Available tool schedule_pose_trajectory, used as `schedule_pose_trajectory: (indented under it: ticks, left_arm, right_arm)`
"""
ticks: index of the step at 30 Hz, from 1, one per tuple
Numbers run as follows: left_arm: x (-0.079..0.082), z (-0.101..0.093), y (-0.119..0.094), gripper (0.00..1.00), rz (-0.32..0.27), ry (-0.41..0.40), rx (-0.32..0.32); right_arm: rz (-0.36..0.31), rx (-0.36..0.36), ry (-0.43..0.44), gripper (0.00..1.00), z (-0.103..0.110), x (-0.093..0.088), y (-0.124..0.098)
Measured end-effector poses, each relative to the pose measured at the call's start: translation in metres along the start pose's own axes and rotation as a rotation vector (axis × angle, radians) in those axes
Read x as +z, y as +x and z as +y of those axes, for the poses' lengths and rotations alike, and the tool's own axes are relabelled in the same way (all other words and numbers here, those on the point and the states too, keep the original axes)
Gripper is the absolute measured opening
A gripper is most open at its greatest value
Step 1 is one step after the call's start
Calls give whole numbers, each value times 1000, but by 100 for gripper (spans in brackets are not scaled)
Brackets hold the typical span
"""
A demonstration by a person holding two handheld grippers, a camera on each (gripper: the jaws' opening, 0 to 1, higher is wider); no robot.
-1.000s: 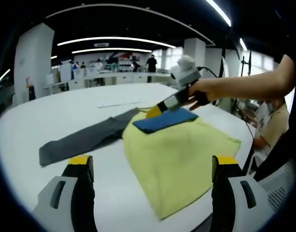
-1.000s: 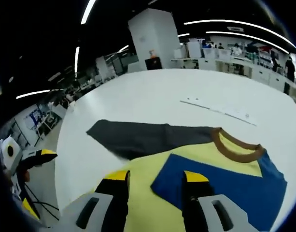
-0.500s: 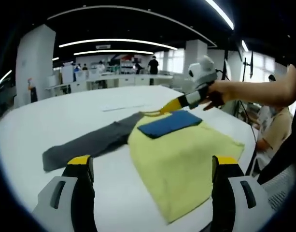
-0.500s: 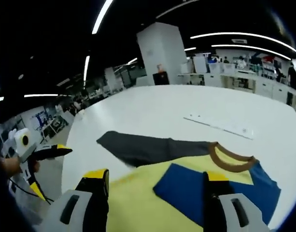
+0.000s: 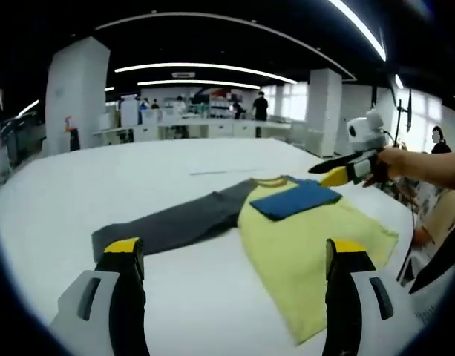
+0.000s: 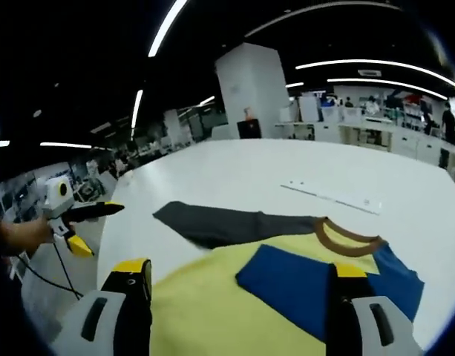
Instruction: Fold the garment on the visible template until the final outline fits inside the template.
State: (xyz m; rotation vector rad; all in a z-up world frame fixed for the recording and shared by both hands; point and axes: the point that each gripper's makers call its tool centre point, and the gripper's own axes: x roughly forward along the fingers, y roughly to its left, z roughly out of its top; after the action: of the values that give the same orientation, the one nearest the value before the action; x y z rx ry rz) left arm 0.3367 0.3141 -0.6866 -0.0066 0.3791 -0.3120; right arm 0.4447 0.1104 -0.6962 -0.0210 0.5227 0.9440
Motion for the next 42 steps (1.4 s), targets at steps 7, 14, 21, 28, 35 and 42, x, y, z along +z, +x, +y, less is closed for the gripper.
schedule_pose_trajectory:
  ticks: [7, 14, 21, 28, 35, 42]
  left_arm:
    - [-11, 43, 6, 99, 37, 14, 77]
    - [-13, 79, 10, 92, 31, 12, 161]
    - [-21, 113, 13, 82, 36, -34, 262]
    - [-29, 141, 16, 73, 50, -74, 340]
    - [-40, 168, 20, 61, 63, -156, 410]
    - [-52, 175, 22, 49, 91, -210, 476]
  right_arm:
    - [-26, 5, -2, 98, 2, -1, -19]
    - [-39, 9, -15, 98, 2, -2, -35]
    - [-28, -2, -51, 97, 2, -6, -41]
    - [-26, 0, -59, 95, 7, -12, -46]
    - [-33, -1, -88, 94, 14, -13, -56]
    - [-49, 8, -92, 95, 21, -13, -64]
